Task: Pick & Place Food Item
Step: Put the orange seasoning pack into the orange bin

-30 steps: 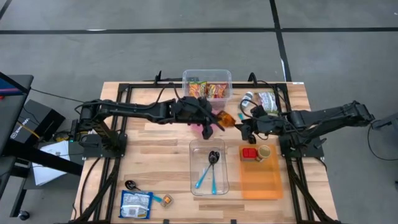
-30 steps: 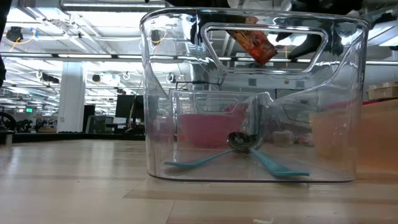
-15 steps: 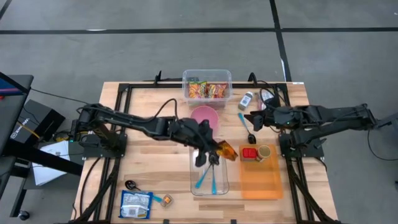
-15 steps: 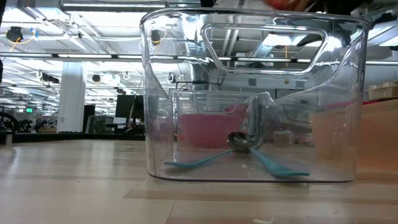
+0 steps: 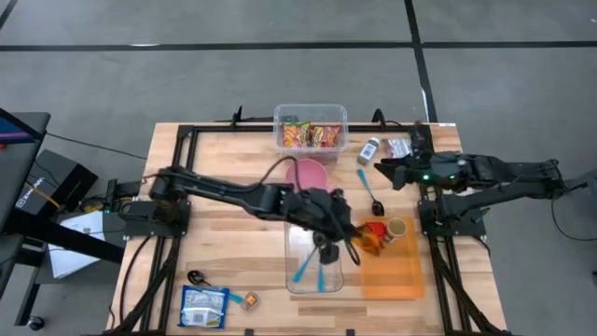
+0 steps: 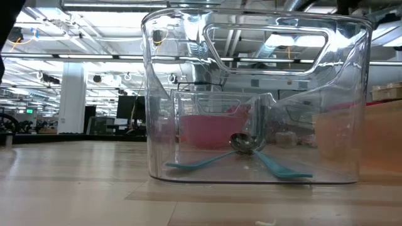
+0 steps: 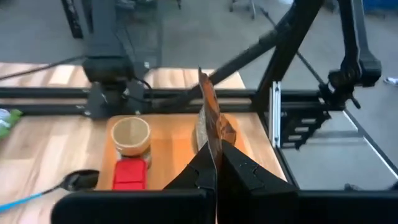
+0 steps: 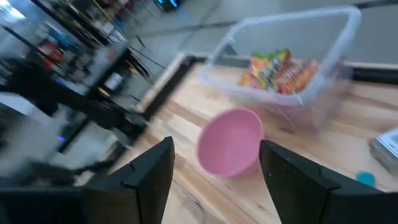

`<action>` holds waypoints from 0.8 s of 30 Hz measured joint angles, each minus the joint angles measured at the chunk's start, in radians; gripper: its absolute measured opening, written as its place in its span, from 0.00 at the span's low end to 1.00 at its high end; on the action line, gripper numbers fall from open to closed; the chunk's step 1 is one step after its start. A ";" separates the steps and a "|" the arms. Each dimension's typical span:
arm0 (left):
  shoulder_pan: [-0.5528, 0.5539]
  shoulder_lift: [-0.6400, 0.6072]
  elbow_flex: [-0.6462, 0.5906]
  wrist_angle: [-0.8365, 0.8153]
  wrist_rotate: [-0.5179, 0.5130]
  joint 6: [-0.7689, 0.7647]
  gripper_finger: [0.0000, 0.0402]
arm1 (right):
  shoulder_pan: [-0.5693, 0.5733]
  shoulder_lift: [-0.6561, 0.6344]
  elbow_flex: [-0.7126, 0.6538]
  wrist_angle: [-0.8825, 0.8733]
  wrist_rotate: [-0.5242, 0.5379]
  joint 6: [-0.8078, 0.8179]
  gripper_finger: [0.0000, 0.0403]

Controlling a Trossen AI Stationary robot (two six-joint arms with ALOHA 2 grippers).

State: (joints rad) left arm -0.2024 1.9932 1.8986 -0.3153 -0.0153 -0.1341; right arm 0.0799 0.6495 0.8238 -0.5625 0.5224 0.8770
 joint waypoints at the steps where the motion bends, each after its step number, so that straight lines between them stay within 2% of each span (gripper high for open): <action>1: -0.003 0.028 0.045 -0.021 0.004 0.002 0.00 | 0.000 -0.015 0.000 0.008 0.000 -0.007 0.57; 7: -0.013 0.181 0.275 -0.088 0.008 0.027 0.00 | 0.014 -0.126 0.000 0.025 -0.001 -0.044 0.57; 14: -0.011 0.332 0.445 -0.086 0.014 0.017 0.00 | 0.033 -0.206 0.001 0.023 -0.009 -0.070 0.57; 24: -0.009 0.416 0.454 -0.089 0.016 -0.024 0.00 | 0.044 -0.216 0.000 0.014 -0.051 -0.097 0.57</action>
State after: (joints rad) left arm -0.2119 2.4096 2.3530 -0.4039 0.0005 -0.1581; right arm 0.1242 0.4331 0.8242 -0.5483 0.4710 0.7801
